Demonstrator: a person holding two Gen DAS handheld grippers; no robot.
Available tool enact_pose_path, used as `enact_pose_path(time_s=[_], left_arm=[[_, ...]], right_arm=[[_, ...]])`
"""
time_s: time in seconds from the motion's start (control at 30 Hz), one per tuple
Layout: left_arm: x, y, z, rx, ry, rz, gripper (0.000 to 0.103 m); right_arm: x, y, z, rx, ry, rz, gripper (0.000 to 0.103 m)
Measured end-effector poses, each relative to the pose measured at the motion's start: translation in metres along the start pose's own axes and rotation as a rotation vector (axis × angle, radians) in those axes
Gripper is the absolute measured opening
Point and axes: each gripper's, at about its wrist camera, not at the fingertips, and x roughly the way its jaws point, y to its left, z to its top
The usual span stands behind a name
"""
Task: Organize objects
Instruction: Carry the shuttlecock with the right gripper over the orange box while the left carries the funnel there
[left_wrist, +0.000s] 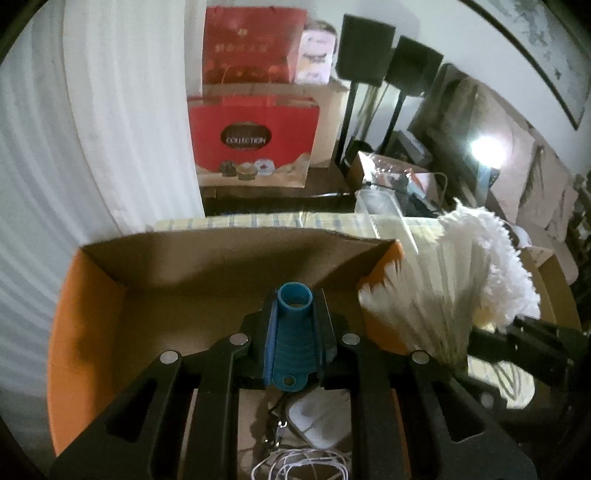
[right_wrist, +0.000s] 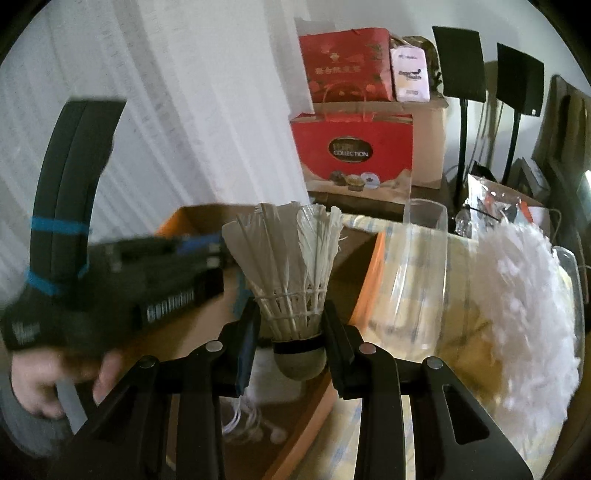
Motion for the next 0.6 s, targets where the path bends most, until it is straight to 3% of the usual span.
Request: enact_pose_path(time_s=[0.27, 0.5, 0.6], left_arm=[[0.027, 0.008, -0.003, -0.058, 0.044, -0.001, 0.016], [0.033, 0.010, -0.002, -0.069, 0.064, -0.010, 0.016], [0.035, 0.008, -0.001, -0.068, 0.072, -0.008, 0.016]], right_arm=[[0.024, -0.014, 0.008, 0.032, 0.025, -0.036, 0.036], [0.008, -0.014, 0.008, 0.015, -0.017, -0.065, 0.049], [0.003, -0.014, 0.010, 0.007, -0.018, -0.076, 0.049]])
